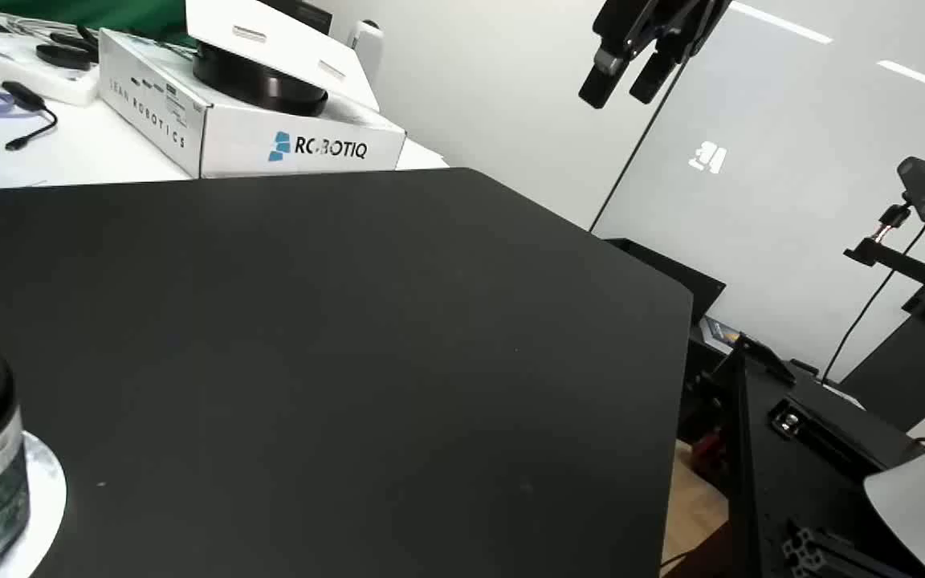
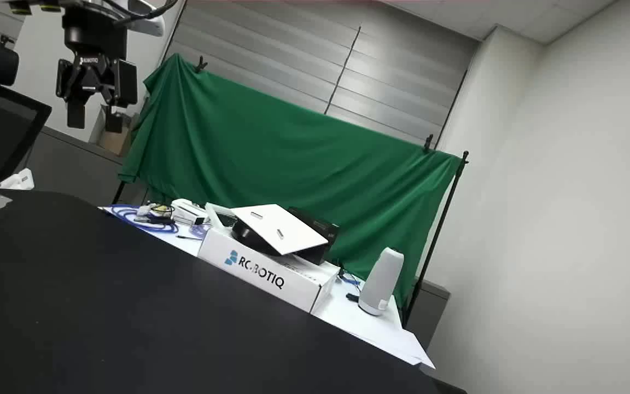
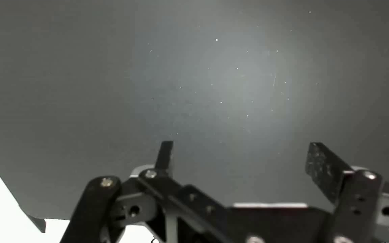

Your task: Move the bottle to the right

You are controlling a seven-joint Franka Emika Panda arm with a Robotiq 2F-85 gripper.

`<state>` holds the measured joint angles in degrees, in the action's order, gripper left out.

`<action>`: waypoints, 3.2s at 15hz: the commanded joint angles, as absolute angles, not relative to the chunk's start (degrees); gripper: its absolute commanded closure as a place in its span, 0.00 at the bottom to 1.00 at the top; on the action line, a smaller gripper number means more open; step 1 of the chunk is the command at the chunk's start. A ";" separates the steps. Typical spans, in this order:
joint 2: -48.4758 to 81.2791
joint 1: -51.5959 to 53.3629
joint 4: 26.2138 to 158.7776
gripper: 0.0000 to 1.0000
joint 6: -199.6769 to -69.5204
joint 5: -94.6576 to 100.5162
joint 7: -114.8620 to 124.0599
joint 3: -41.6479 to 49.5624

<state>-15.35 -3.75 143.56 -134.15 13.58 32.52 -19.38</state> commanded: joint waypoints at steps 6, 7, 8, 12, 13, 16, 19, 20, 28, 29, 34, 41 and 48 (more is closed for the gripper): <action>-14.82 -2.29 142.26 0.00 -136.33 18.69 35.49 -17.70; -14.32 -2.72 141.03 0.00 -137.62 21.45 36.84 -18.07; -13.80 -3.07 139.67 0.00 -138.31 23.94 38.25 -18.44; -9.74 -1.86 132.42 0.00 -140.16 31.74 40.38 -20.12; -8.05 -0.90 130.51 0.00 -140.18 33.49 39.98 -20.82; -2.31 4.10 126.02 0.00 -140.44 34.82 36.51 -21.81; 4.42 10.23 121.54 0.00 -139.10 36.69 35.10 -22.39; 6.52 12.33 120.17 0.00 -138.97 37.37 34.18 -22.16; 12.85 21.07 116.55 0.00 -138.71 35.08 30.76 -18.82; 12.92 21.01 116.37 0.00 -138.71 35.09 30.51 -18.62; 15.33 20.70 113.73 0.00 -138.48 33.08 27.41 -17.32; 23.47 21.19 105.40 0.00 -138.24 22.82 16.19 -13.69; 31.71 25.45 97.24 0.00 -136.69 15.63 8.08 -14.92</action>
<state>27.94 23.28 101.99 -138.80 17.67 10.70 -14.82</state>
